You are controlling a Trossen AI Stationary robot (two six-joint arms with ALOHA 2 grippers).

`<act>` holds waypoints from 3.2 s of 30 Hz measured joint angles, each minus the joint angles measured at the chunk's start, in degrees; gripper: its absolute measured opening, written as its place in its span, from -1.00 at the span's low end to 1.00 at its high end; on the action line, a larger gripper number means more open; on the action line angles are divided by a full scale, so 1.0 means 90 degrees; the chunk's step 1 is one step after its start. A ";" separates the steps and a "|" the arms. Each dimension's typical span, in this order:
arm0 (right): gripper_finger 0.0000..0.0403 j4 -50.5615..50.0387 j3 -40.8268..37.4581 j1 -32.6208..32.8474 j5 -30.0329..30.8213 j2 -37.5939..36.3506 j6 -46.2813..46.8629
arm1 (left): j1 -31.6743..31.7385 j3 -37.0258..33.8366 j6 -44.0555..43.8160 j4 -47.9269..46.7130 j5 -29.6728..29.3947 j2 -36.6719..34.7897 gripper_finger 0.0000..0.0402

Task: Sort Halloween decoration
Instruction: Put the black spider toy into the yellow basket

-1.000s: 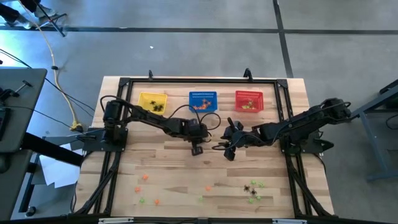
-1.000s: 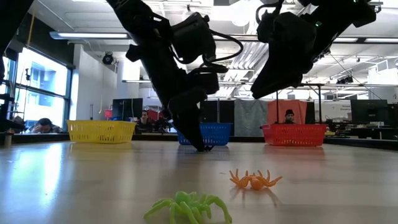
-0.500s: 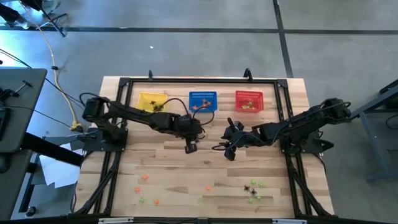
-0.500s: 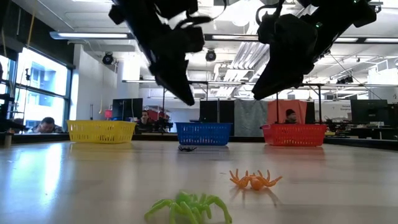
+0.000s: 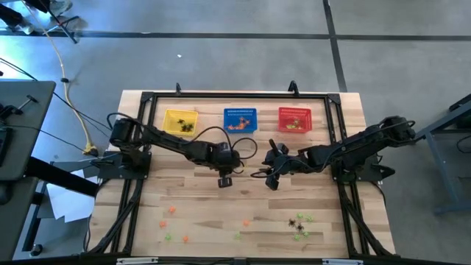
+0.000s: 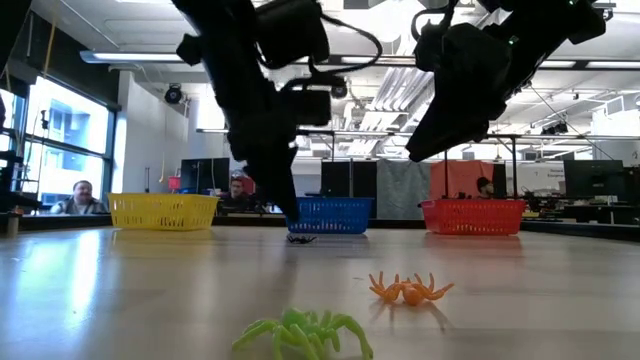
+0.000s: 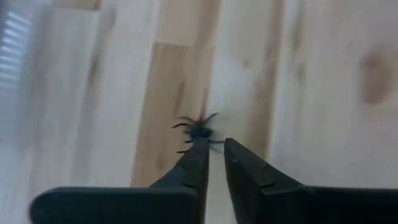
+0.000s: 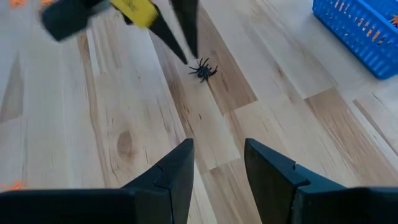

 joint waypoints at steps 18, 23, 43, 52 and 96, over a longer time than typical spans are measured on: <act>-0.32 -0.0027 0.0000 -0.0012 -0.0034 0.0000 0.0001 | 0.0042 0.0018 0.0541 0.0323 -0.0279 0.0353 -0.14; -0.32 -0.0050 0.0002 -0.0012 -0.0038 0.0000 0.0003 | 0.0234 0.0056 0.0526 0.0399 -0.0179 0.0738 -0.13; -0.32 -0.0069 0.0002 -0.0012 -0.0036 0.0000 -0.0032 | 0.0500 0.0073 -0.0200 0.0240 0.0313 0.0928 -0.97; -0.32 -0.0069 0.0002 -0.0012 -0.0036 0.0002 -0.0048 | 0.0506 -0.0005 -0.0248 0.0164 0.0326 0.0507 -1.00; -0.32 -0.0096 0.0000 -0.0012 -0.0034 0.0002 0.0000 | 0.4570 0.0012 0.0980 -0.3646 -0.0819 -0.3186 -1.00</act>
